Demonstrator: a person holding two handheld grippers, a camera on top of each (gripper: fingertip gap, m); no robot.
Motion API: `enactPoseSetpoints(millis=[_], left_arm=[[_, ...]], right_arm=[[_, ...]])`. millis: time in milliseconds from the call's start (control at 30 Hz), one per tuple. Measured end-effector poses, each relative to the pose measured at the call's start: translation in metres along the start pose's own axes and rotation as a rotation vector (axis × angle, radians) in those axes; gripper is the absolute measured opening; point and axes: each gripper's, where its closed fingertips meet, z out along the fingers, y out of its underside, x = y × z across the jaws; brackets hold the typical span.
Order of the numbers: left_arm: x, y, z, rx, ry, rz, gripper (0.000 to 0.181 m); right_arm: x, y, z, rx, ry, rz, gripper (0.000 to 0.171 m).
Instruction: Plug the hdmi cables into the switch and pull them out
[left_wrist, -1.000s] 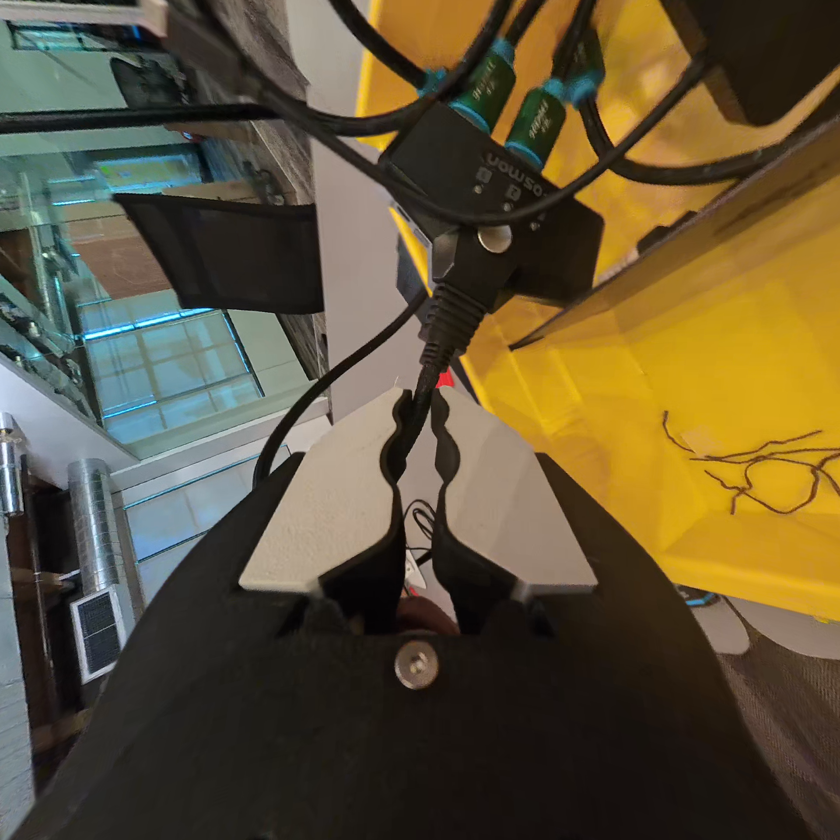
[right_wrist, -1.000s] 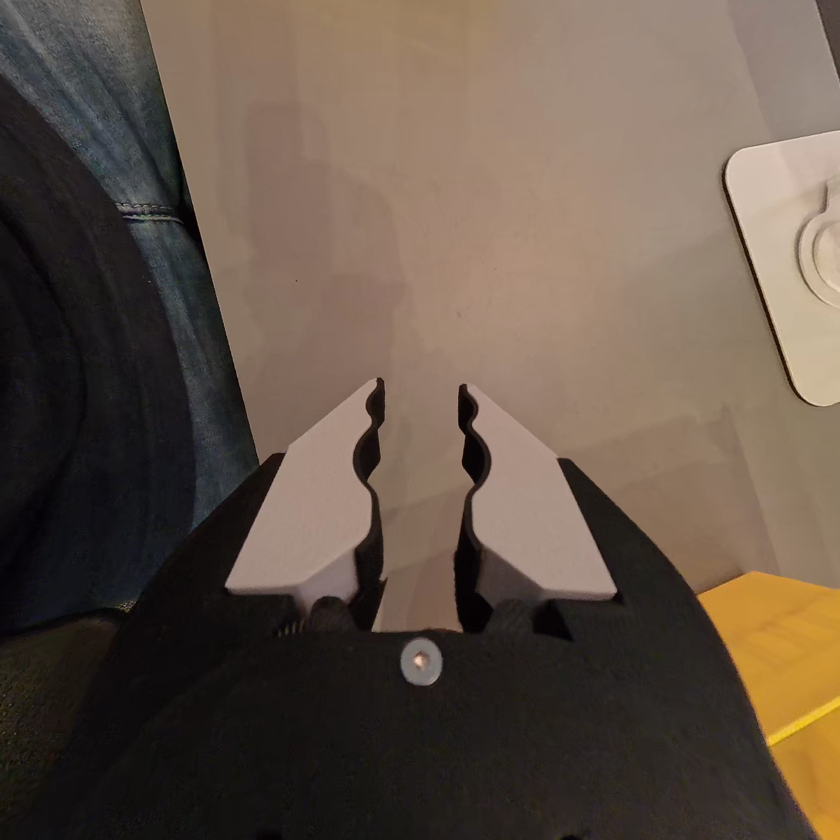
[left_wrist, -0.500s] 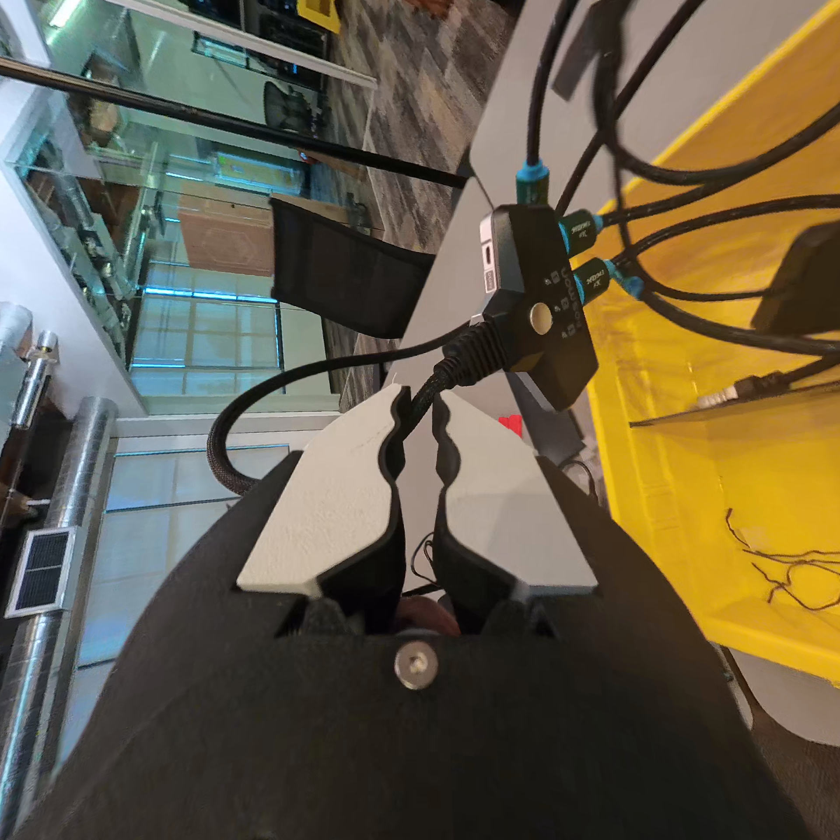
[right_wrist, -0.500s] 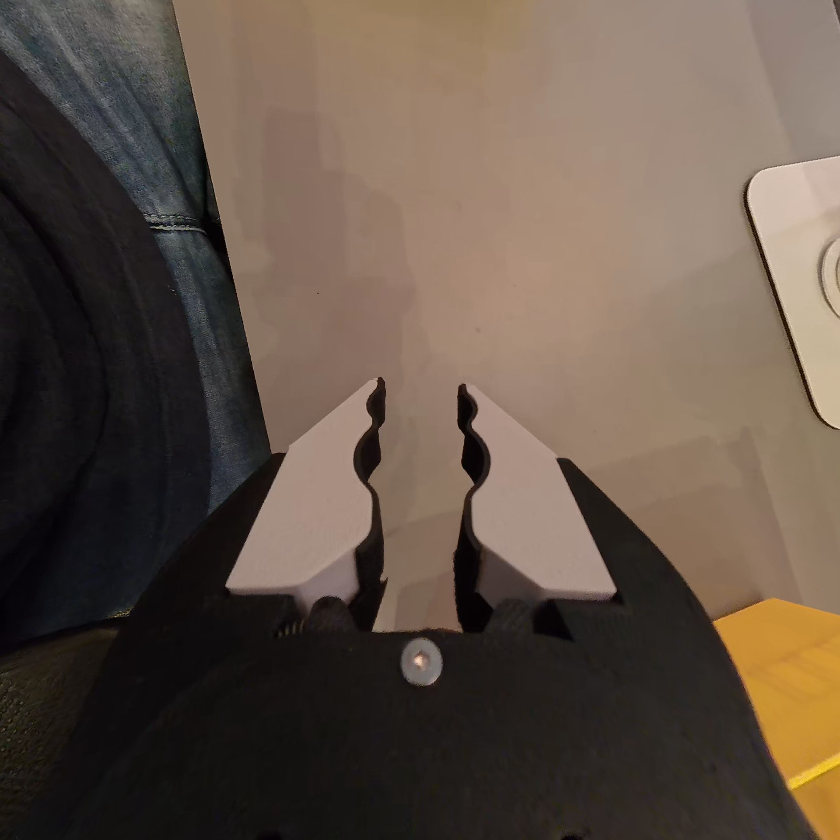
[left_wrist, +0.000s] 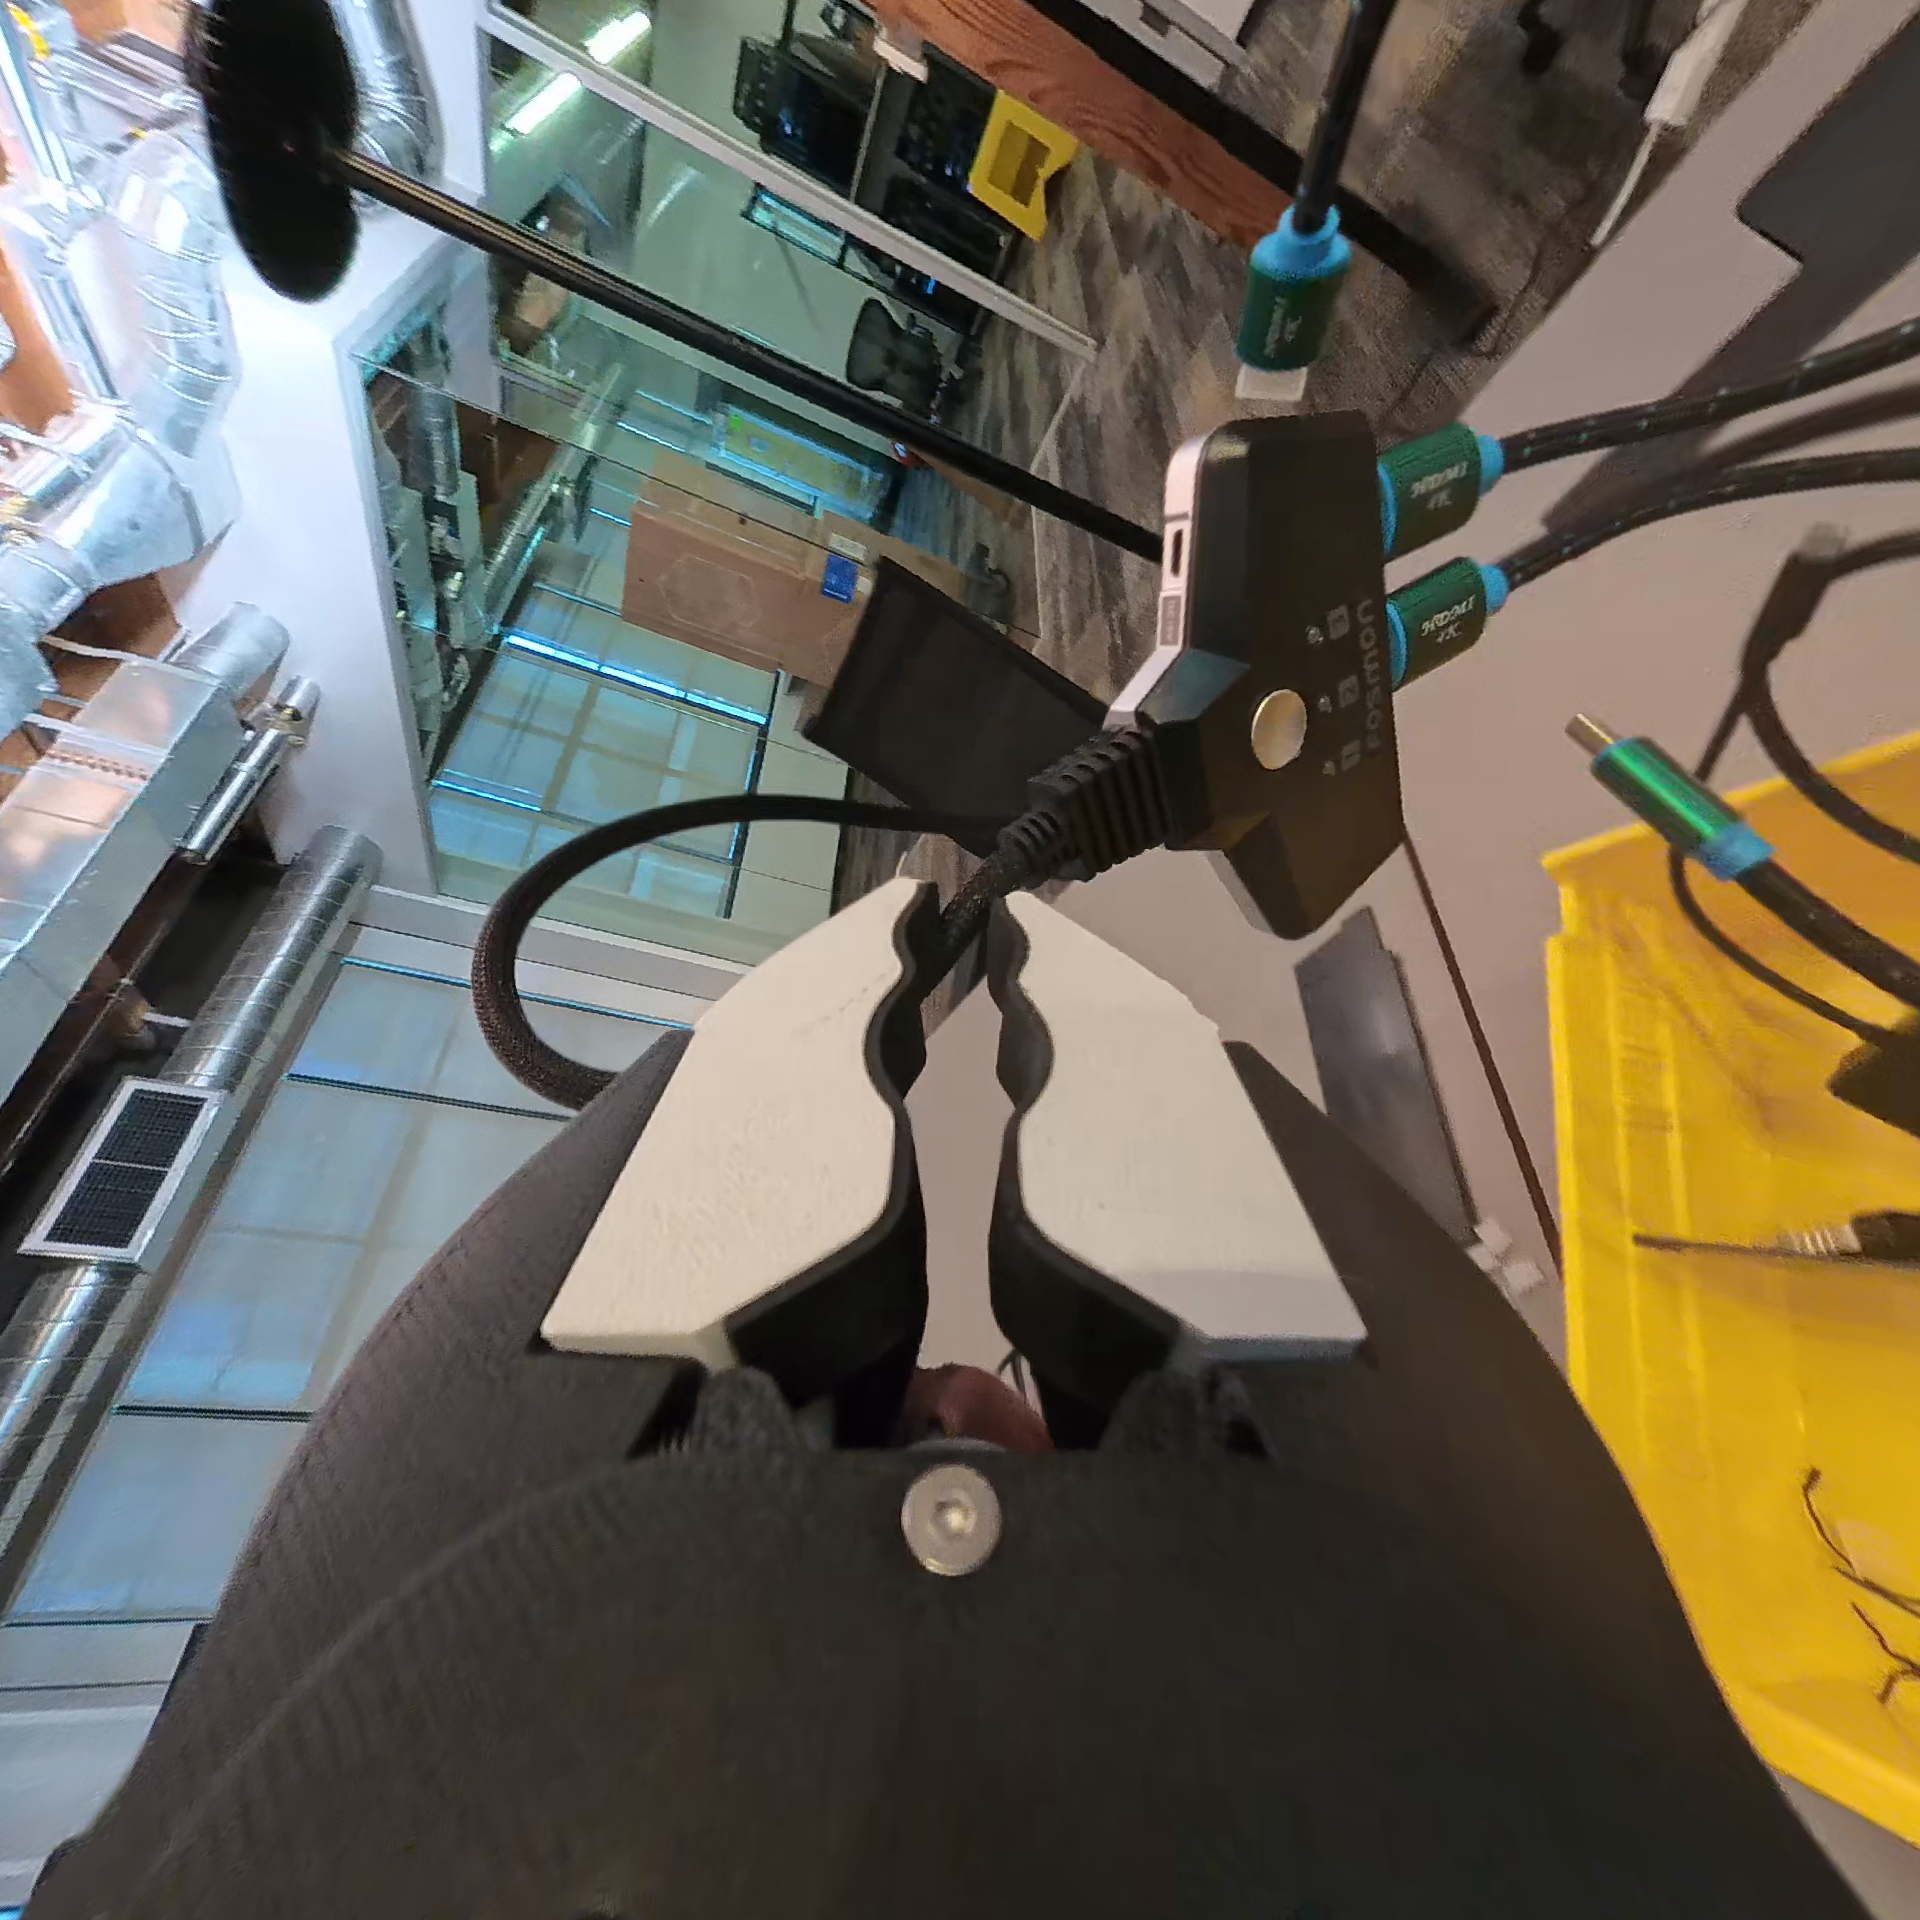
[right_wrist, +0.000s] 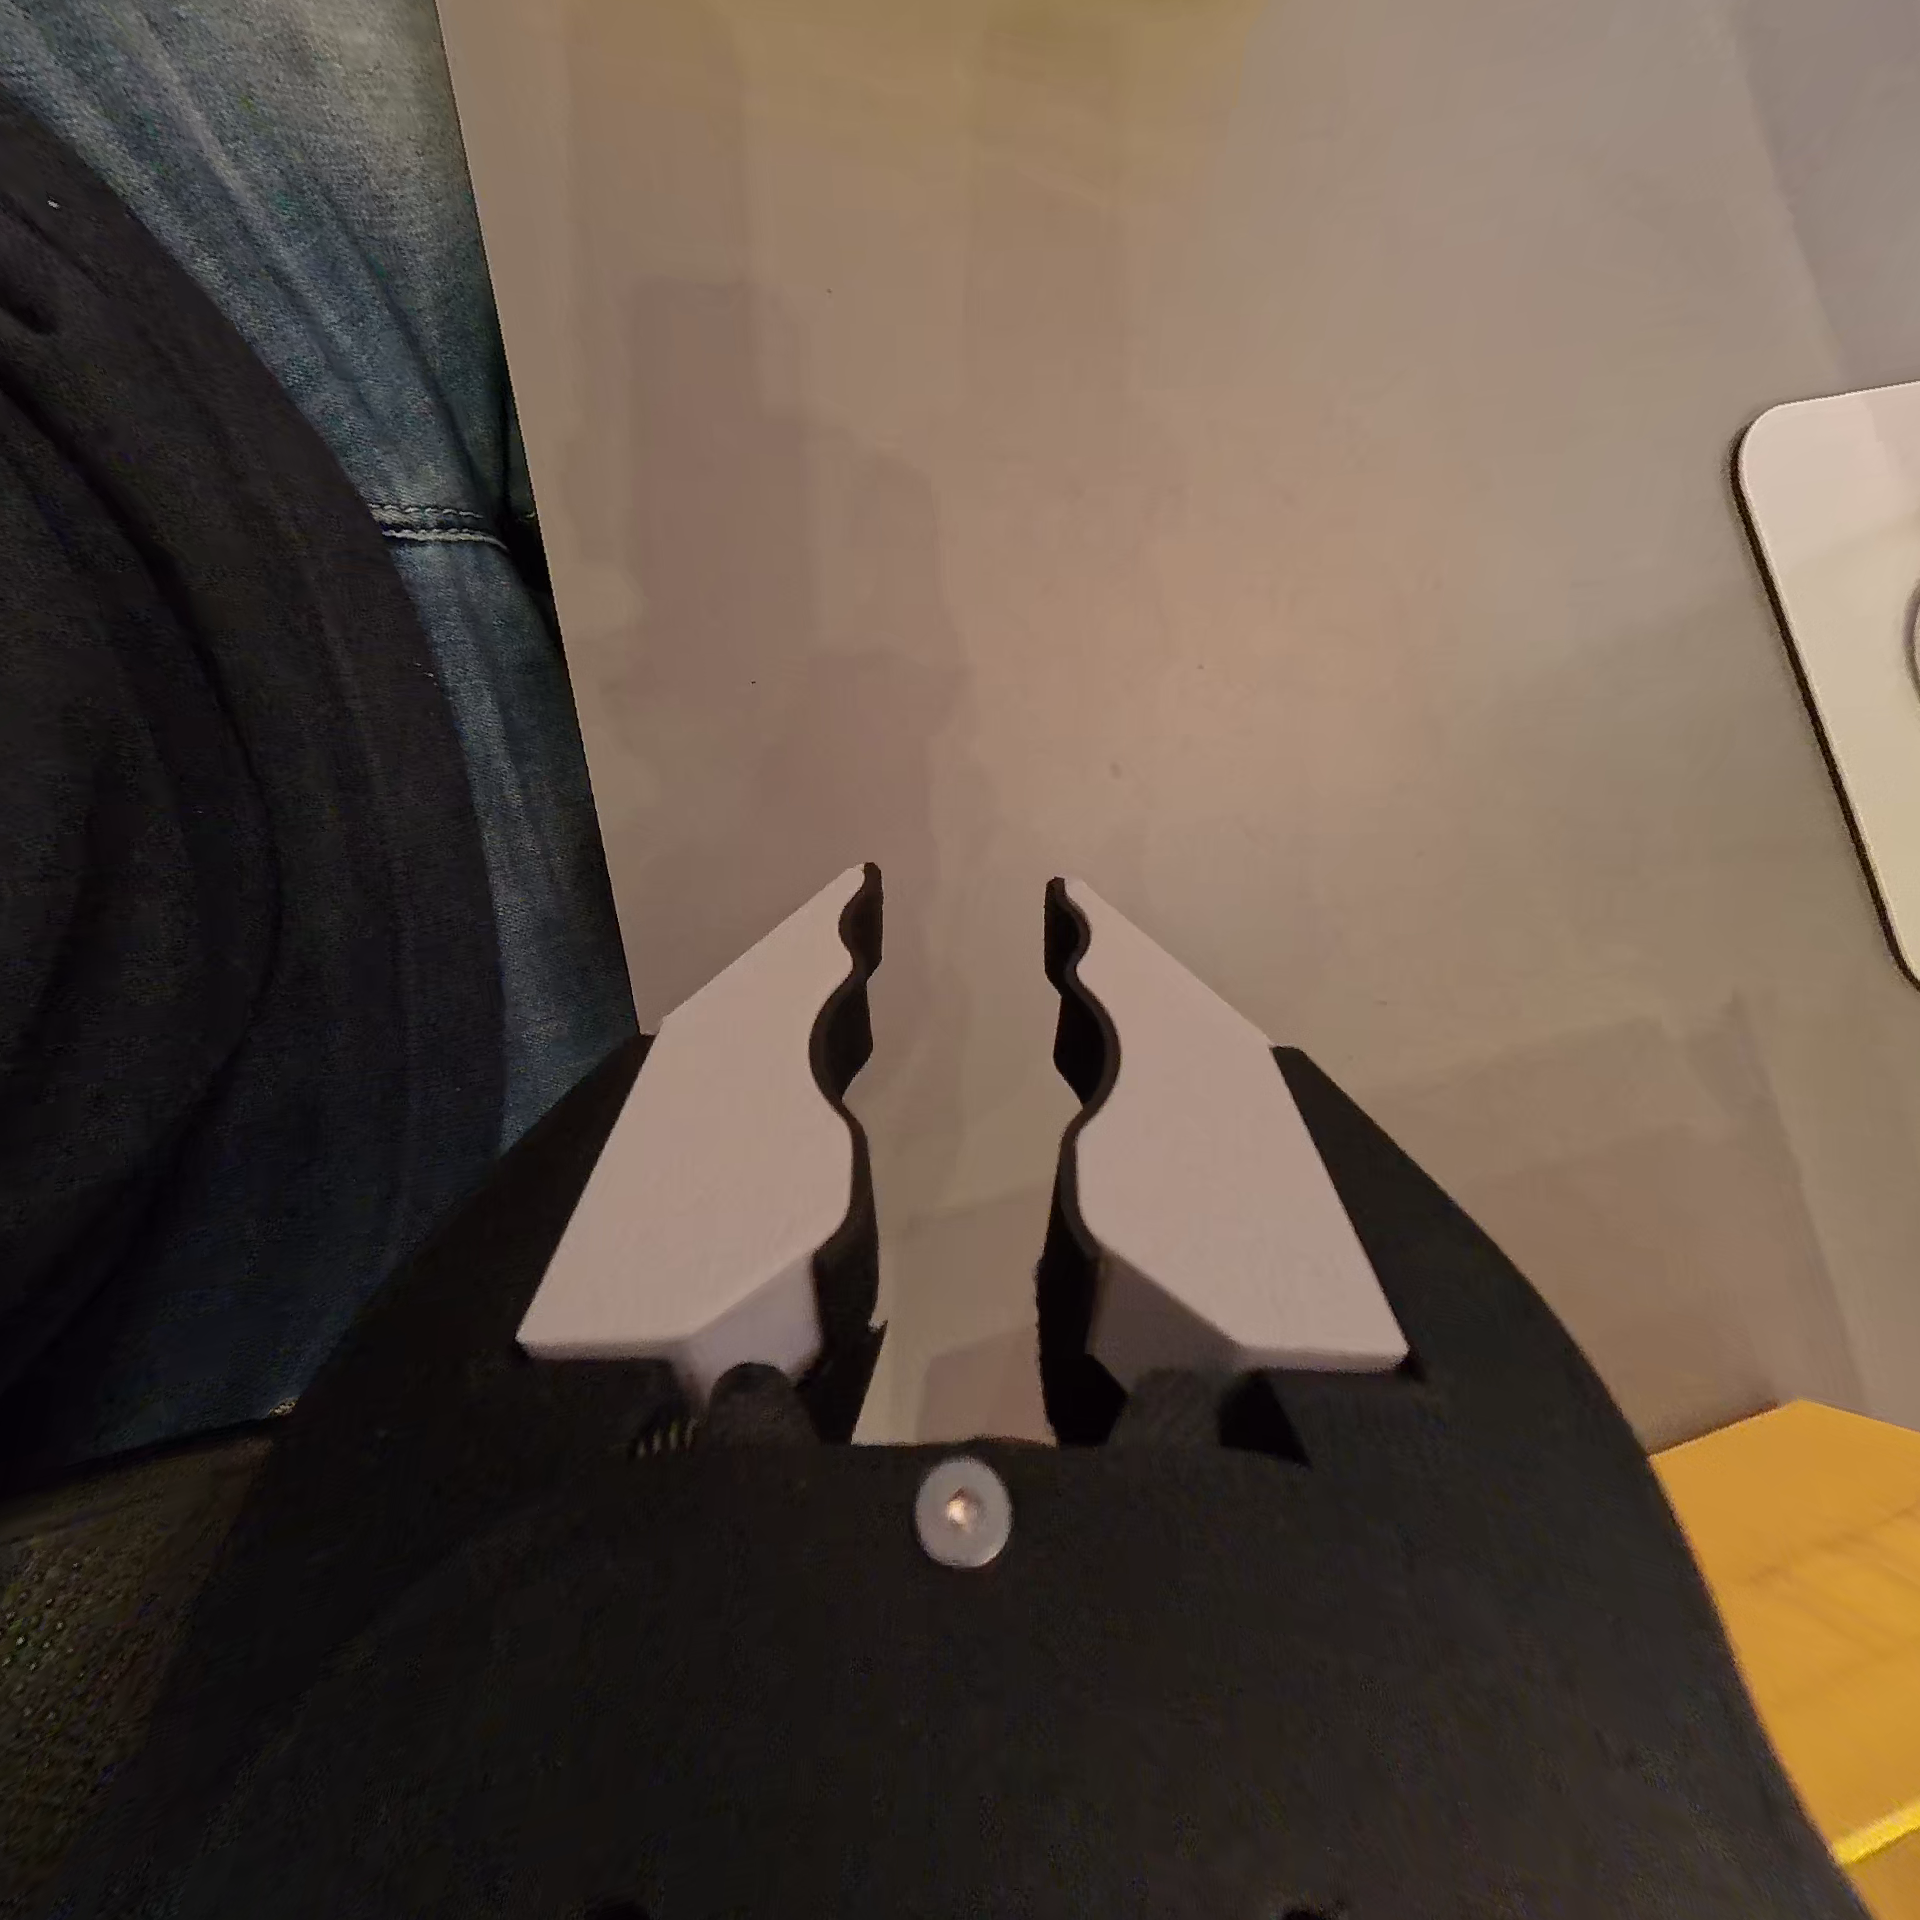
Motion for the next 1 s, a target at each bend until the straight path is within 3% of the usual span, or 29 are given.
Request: enactPoseSetpoints(millis=[367, 700, 1000], left_arm=[[-0.064, -0.042, -0.019, 0.089, -0.098, -0.102, 0.008], [-0.094, -0.057, -0.029, 0.163, -0.131, -0.252, 0.007], [-0.121, -0.096, -0.060, 0.265, -0.182, -0.270, 0.007]], right_arm=[[-0.003, 0.003, -0.001, 0.019, -0.013, 0.012, 0.030], [-0.005, 0.002, -0.002, 0.033, -0.023, 0.020, 0.029], [-0.005, -0.003, -0.002, 0.054, -0.026, 0.035, 0.033]])
